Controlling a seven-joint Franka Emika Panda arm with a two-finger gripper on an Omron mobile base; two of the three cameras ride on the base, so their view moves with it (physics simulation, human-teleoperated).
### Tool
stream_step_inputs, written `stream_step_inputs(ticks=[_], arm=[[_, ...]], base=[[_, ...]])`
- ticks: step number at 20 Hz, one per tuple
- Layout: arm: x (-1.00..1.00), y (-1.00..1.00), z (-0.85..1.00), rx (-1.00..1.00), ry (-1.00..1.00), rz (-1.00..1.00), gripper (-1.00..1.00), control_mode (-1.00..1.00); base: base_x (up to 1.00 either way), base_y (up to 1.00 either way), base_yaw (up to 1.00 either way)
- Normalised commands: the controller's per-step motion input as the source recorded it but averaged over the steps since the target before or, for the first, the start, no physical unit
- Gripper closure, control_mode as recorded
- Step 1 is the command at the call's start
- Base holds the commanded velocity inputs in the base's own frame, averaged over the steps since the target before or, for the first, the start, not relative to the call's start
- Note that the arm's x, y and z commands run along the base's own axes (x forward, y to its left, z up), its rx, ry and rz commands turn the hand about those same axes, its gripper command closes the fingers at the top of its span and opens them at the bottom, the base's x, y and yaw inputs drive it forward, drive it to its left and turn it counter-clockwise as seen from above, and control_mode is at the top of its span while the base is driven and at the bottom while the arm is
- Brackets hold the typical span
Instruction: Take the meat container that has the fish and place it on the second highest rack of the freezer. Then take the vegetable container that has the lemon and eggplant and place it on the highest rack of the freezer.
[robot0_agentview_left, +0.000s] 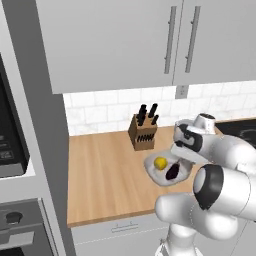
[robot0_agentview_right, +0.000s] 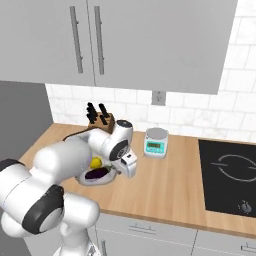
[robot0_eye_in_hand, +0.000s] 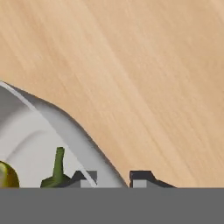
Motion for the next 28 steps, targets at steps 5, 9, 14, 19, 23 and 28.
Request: stream_step_inputs(ticks=[5, 9, 14, 19, 23, 28], arm=[[-0.35, 0.00, 0.67, 0.01, 0.07, -0.35, 1.00, -1.00], [-0.50, 0.00, 0.67, 0.03, 0.00, -0.33, 1.00, -1.00], [-0.46, 0.17, 0.79, 0.00, -0.04, -0.32, 1.00, -1.00], [-0.56, 0.97, 0.50, -0.05, -0.11, -0.38, 1.00, -1.00], [-0.29, 0.60, 0.49, -0.02, 0.00, -0.43, 1.00, -1.00], [-0.48, -0.13, 0.67, 0.00, 0.00, -0.15, 1.00, -1.00]], base=[[0.00, 0.00, 0.00], [0.00, 0.00, 0.00], [0.00, 0.00, 0.00], [0.00, 0.00, 0.00], [0.00, 0.00, 0.00], [0.00, 0.00, 0.00]])
